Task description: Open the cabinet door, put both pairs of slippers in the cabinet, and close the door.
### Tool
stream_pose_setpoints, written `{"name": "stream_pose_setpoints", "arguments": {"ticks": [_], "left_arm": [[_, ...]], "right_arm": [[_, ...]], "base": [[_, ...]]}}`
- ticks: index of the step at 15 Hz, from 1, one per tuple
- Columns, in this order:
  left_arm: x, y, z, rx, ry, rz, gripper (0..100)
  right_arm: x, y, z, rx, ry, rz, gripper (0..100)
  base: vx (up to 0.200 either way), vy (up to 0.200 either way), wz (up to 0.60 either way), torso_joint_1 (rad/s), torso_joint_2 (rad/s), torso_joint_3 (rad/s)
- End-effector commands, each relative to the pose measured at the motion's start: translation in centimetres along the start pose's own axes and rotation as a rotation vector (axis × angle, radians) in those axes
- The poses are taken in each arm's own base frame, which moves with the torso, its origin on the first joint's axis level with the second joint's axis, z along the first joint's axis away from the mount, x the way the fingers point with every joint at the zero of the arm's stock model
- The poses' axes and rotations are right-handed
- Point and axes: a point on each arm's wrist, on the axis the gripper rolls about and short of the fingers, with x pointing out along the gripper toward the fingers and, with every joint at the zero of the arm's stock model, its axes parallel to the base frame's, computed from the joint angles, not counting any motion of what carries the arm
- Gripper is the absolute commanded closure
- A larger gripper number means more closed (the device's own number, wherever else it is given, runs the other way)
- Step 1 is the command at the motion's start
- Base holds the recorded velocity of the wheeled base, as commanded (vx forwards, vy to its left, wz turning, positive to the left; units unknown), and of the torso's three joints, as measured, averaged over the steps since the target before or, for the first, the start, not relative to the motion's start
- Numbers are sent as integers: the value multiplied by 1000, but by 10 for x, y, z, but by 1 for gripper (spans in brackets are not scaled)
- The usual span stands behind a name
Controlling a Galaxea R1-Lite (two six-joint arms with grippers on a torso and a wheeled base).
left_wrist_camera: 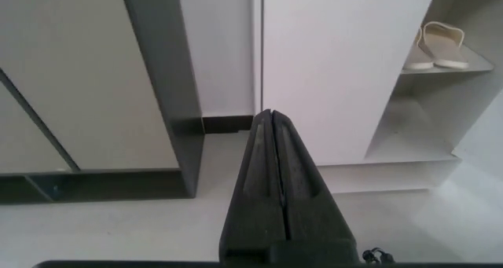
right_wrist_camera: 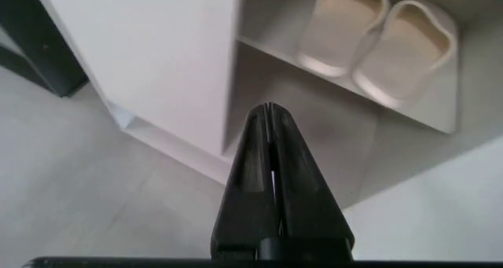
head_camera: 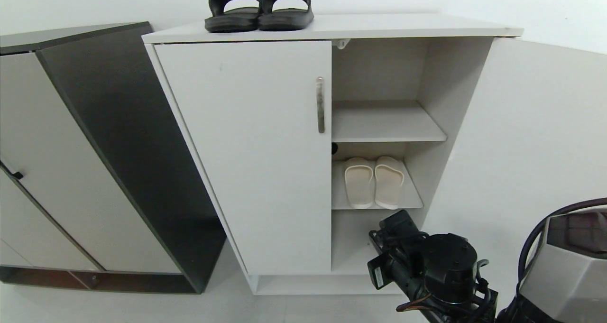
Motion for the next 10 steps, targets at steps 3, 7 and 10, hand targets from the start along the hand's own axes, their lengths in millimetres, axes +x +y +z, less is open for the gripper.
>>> {"name": "stream_pose_setpoints", "arguments": {"ticks": [3, 7, 10], "left_arm": [[0, 0, 0, 0, 2, 1, 100], [0, 0, 0, 0, 2, 1, 100], [0, 0, 0, 0, 2, 1, 100]], "right_arm": [[-4, 0, -4, -17, 6, 23, 100], [-4, 1, -6, -29, 11, 26, 100], [-5, 2, -6, -33, 12, 29, 100]], "base": [[0, 200, 0, 1, 7, 1], [0, 200, 0, 1, 1, 2], [0, 200, 0, -1, 2, 1]]}}
